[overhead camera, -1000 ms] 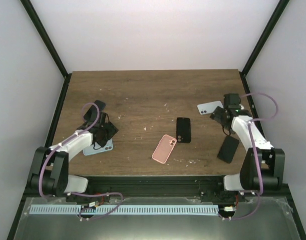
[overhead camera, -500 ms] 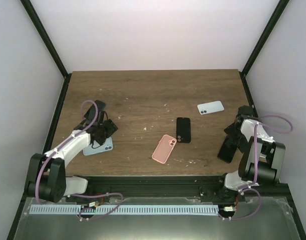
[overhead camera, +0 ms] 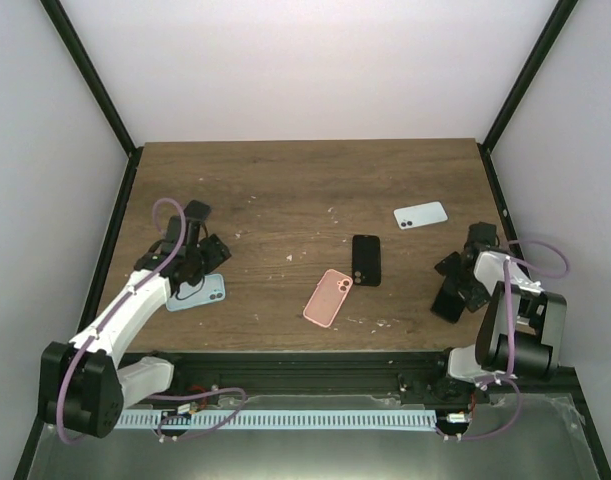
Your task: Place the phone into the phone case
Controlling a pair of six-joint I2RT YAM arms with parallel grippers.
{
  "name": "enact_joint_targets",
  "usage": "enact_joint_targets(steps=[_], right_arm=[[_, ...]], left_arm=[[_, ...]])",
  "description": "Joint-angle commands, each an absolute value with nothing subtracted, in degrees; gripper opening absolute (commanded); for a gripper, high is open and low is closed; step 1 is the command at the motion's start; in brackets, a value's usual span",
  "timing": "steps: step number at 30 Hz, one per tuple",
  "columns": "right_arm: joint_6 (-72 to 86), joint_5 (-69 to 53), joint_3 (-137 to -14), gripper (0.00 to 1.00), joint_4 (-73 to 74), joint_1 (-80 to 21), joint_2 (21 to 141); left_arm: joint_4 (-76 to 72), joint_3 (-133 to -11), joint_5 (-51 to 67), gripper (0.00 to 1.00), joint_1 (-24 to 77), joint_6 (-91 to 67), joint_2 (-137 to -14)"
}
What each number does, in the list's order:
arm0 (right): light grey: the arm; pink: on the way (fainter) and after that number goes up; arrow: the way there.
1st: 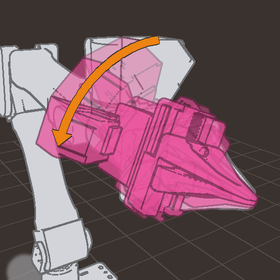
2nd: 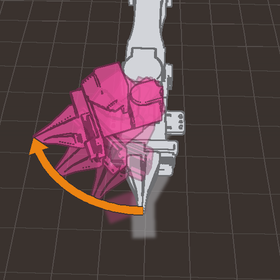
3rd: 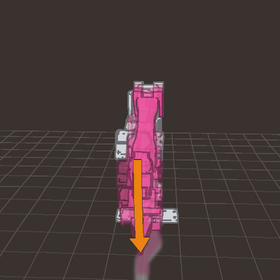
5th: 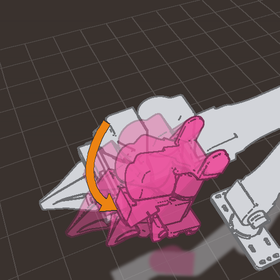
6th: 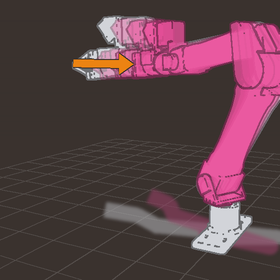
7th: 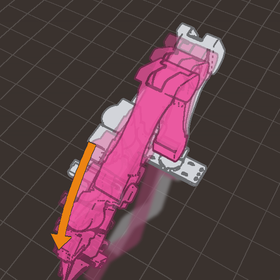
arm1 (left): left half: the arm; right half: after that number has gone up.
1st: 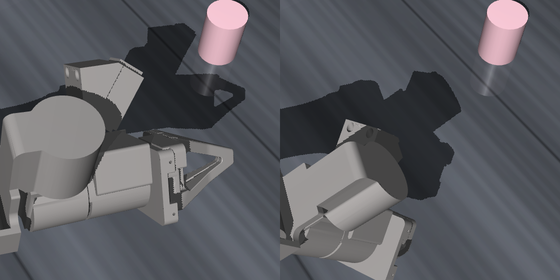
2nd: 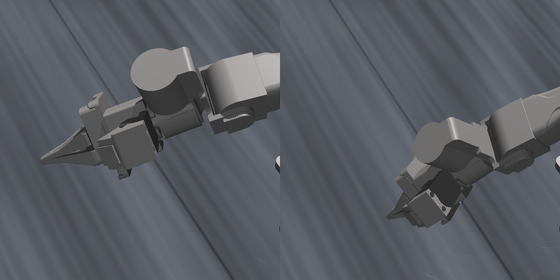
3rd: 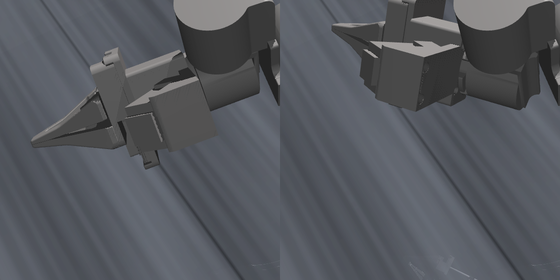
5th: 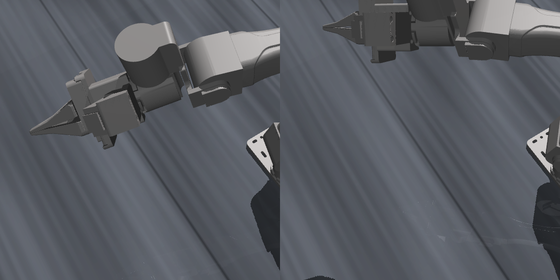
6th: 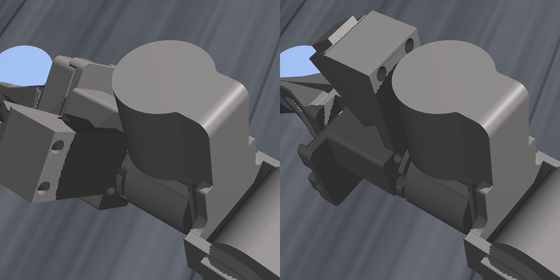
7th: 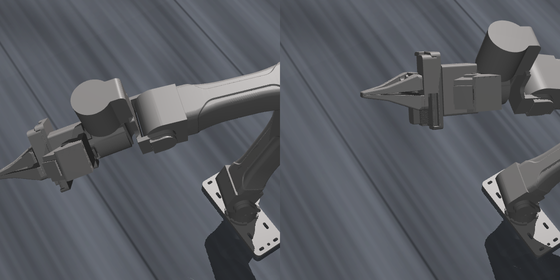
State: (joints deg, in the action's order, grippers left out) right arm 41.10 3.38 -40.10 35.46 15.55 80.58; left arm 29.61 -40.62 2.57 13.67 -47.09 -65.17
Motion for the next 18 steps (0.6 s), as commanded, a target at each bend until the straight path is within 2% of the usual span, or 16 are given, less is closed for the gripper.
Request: enact_joint_targets(steps=[1, 8, 14, 18], right_arm=[[37.6, -1.2, -40.3, 1.00, 31.1, 10.2, 77.7], [32.8, -9.1, -40.6, 0.95, 26.4, 5.3, 77.2], [38.3, 1.6, -45.4, 0.95, 35.1, 4.5, 79.5], [44.9, 5.8, -49.3, 0.93, 42.7, 4.5, 82.5]], left_arm=[[30.9, -43.5, 1.3, 0.81, 14.0, -43.4, -62.1], [29.3, -43.1, 6.8, 0.81, 14.2, -39.8, -58.8], [26.3, -42.1, 15.8, 0.81, 15.1, -37.4, -58.4], [24.2, -42.6, 17.6, 0.81, 17.5, -35.7, -59.7]])
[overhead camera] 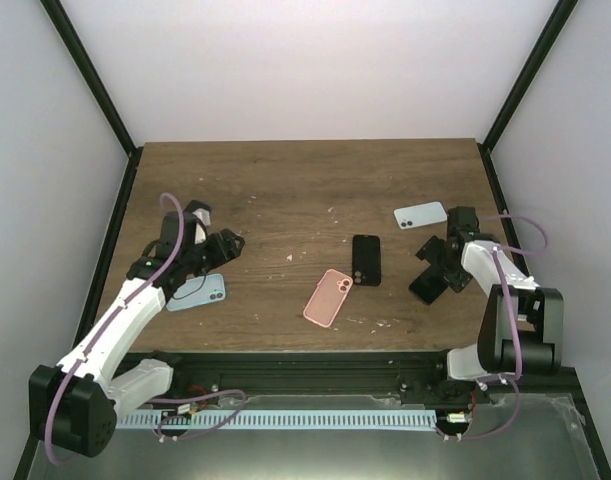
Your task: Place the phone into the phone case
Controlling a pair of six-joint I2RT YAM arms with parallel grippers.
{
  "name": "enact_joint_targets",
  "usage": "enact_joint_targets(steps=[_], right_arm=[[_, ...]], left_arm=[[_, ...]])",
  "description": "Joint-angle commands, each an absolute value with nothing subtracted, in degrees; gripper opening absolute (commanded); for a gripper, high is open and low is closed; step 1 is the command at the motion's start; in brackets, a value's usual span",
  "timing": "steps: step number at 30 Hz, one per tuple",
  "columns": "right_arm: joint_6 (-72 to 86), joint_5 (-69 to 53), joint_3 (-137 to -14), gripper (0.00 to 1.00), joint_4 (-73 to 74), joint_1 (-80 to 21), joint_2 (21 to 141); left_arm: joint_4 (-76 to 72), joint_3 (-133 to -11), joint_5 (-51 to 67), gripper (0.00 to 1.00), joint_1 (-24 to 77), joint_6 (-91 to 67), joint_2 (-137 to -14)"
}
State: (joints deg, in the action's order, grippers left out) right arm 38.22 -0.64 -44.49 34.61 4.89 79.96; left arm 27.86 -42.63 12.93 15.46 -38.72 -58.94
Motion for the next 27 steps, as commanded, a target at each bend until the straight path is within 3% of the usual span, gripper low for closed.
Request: enact_joint_targets(steps=[1, 6, 27], right_arm=[[46.2, 5.9, -50.3, 0.92, 44.2, 4.5, 83.6], [48.9, 7.1, -52.3, 0.88, 45.4, 4.5, 87.1], [49.7, 6.7, -53.5, 0.89, 43.1, 4.4, 93.1]], left_arm=[[23.9, -42.8, 17.7, 0.81, 18.2, -35.4, -60.3], [23.1, -43.8, 18.0, 0.80, 21.7, -34.5, -63.6], [18.3, -42.0, 23.1, 0.74, 23.5, -33.7, -69.5]])
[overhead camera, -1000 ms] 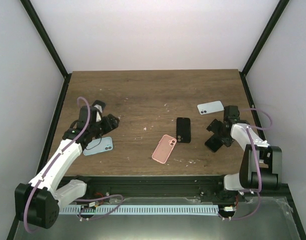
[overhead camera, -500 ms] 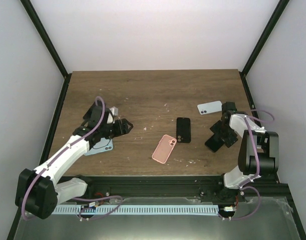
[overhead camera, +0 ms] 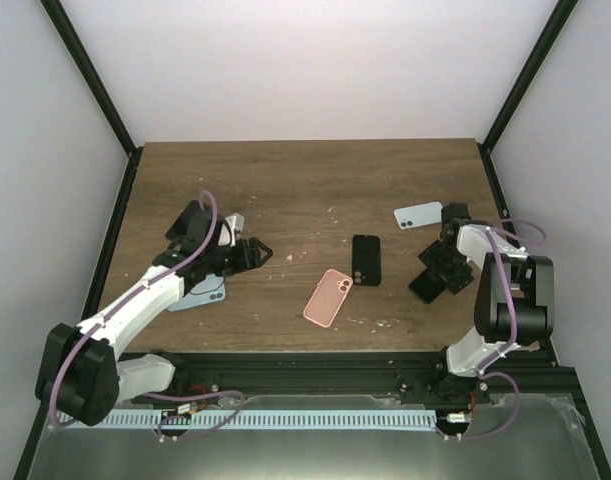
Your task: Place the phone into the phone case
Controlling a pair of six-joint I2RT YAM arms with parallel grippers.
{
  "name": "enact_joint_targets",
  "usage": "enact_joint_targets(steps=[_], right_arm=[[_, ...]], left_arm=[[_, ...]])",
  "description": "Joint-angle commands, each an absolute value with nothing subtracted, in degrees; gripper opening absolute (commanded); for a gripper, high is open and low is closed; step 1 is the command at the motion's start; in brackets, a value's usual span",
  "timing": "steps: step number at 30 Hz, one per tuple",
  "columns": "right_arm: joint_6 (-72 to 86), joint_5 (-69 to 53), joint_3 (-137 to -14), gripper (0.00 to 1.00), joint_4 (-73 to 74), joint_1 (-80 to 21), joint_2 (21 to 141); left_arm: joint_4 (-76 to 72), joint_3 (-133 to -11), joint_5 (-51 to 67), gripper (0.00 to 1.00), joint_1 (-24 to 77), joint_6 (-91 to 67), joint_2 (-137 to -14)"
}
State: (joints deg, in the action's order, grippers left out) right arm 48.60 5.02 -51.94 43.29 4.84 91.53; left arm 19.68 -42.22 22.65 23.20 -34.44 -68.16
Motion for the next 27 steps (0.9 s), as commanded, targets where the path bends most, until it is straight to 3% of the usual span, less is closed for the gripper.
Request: enact_joint_targets(steps=[1, 16, 27], right_arm=[[49.8, 6.7, -53.6, 0.89, 43.1, 4.4, 93.1], [49.5, 6.1, -55.6, 0.94, 44.2, 3.8, 93.8], [54.0, 4.3, -55.8, 1.00, 45.7, 3.4, 93.5]], left_arm=[[18.9, -42.3, 22.0, 0.74, 23.5, -33.7, -69.7], [26.1, -45.1, 3.9, 0.80, 23.5, -38.2, -71.5], [21.3, -43.0, 9.1, 0.79, 23.4, -39.7, -71.9]])
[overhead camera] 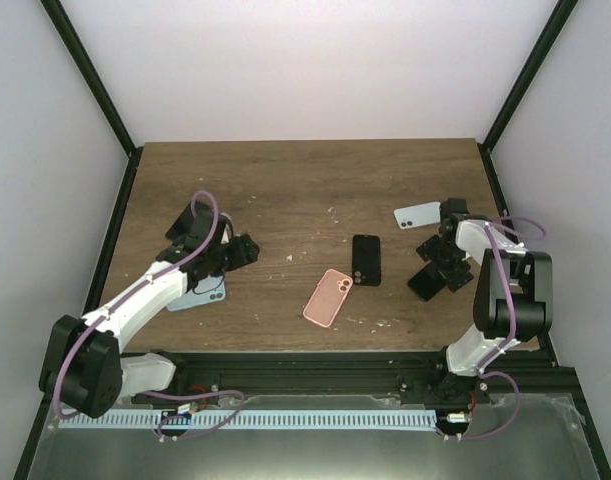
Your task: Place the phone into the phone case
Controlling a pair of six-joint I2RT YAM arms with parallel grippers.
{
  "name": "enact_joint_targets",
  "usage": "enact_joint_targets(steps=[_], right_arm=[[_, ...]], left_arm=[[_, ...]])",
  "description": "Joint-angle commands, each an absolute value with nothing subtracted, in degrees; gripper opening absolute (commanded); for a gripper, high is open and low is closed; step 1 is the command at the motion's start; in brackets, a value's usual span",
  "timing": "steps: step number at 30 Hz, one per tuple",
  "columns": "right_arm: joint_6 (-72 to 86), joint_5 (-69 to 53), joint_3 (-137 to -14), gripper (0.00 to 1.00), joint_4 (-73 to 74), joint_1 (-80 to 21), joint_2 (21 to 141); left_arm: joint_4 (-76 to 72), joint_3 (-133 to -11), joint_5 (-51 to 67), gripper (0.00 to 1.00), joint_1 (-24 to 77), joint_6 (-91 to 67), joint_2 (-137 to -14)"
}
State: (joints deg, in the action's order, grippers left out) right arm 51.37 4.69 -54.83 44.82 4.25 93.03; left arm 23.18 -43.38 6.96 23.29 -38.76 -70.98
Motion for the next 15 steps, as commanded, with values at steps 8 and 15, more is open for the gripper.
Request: enact_joint_targets(steps=[8, 15], right_arm=[[54.6, 6.1, -56.9, 0.96, 46.7, 3.2, 96.7], [54.4, 7.3, -56.6, 0.82, 46.7, 2.3, 97.8]], left_arm=[[17.8, -44.3, 19.9, 0.75, 23.9, -36.5, -74.4], [13.0, -47.9, 22.4, 0.71, 34.7, -37.7, -79.3]])
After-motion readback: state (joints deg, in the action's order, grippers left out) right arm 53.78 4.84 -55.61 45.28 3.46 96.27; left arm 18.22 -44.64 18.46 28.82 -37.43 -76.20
